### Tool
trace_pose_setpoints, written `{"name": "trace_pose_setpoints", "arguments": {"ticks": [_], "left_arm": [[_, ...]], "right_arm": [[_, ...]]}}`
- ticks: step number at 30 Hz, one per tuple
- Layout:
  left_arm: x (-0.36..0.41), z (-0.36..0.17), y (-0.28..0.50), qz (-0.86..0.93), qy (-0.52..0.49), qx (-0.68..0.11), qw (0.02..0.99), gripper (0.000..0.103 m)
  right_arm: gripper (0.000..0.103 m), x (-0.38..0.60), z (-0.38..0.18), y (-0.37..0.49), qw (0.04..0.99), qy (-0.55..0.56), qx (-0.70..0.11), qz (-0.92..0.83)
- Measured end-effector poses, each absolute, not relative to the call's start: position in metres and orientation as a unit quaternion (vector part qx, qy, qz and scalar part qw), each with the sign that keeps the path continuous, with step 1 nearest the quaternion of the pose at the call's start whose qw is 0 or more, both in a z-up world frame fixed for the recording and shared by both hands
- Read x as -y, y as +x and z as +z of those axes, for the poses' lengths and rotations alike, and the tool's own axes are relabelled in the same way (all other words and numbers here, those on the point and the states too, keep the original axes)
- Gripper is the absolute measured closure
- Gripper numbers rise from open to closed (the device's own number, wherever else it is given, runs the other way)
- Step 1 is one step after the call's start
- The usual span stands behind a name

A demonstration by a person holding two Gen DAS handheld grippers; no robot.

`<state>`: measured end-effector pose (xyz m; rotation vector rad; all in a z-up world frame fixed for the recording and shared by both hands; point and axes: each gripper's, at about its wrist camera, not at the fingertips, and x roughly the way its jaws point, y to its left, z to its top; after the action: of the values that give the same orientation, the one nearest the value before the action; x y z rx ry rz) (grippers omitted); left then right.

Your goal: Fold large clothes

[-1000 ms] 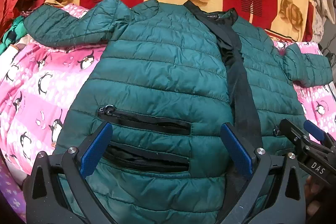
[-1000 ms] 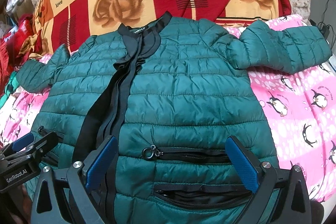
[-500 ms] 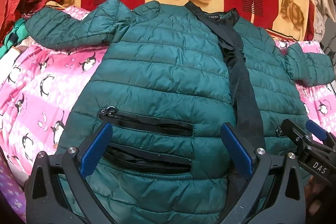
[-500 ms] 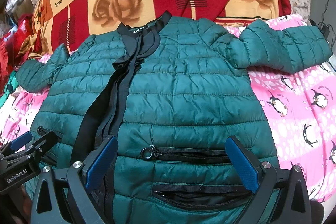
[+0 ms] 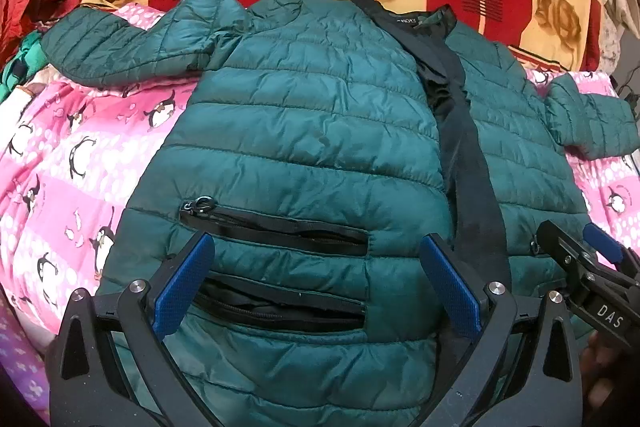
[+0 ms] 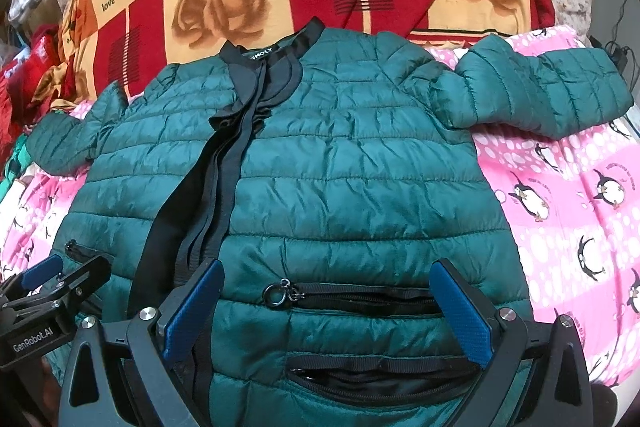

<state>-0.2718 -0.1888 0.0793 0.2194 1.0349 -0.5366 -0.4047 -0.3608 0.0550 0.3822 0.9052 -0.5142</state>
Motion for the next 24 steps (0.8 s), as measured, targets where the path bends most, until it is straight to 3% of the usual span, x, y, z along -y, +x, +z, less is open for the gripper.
{"name": "trace_pose_setpoints", "arguments": {"ticks": [24], "left_arm": [[0.181, 0.096, -0.253, -0.236, 0.096, -0.471, 0.845, 0.0]], "right_arm": [[0.0, 0.356, 0.061, -0.392, 0.856, 0.163, -0.423, -0.247]]}}
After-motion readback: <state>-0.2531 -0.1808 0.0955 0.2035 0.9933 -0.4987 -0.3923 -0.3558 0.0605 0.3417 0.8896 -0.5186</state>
